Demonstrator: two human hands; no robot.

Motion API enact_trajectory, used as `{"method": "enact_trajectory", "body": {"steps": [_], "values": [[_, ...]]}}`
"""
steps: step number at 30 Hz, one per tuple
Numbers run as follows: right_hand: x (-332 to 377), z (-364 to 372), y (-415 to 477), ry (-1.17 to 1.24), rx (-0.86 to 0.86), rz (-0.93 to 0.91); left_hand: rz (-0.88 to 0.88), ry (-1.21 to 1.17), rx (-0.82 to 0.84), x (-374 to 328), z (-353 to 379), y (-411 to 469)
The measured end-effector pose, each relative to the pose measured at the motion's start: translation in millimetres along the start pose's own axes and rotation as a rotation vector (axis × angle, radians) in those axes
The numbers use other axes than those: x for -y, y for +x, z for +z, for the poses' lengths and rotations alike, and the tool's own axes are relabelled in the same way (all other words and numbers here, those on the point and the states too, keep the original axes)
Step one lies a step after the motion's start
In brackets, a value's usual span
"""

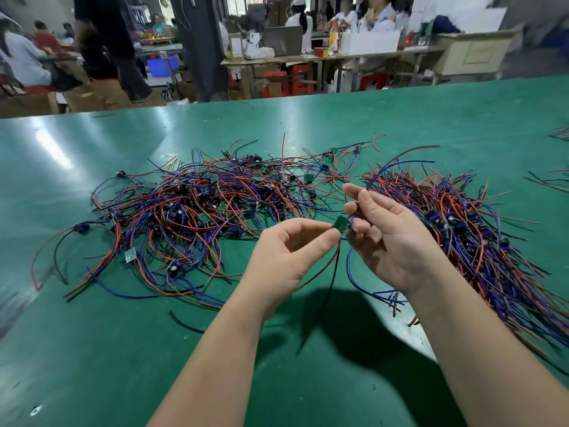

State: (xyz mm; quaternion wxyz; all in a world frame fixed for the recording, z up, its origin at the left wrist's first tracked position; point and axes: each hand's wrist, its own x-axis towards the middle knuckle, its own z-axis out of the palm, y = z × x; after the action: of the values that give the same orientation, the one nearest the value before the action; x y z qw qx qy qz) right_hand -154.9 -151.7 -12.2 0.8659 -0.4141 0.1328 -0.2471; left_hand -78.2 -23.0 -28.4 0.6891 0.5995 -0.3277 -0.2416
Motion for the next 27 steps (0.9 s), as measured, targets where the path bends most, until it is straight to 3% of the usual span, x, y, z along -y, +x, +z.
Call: {"method": "enact_trajectory", "body": {"steps": [6,12,17,27], "values": [[-6,5,-1,-0.025,-0.024,0.01,0.103,0.021,-0.088,8,10,0],[-5,-3,2,-0.281,-0.024,-0.104,-0.173,-0.242,0.022,3,15,-2],[-11,-6,3,-0.589,-0.023,-0.157,-0.275,-0.237,0.077,3,7,-1],[13,-21,7,-0.263,-0.355,-0.385,-0.345,-0.062,0.461,-8,6,-12]]}}
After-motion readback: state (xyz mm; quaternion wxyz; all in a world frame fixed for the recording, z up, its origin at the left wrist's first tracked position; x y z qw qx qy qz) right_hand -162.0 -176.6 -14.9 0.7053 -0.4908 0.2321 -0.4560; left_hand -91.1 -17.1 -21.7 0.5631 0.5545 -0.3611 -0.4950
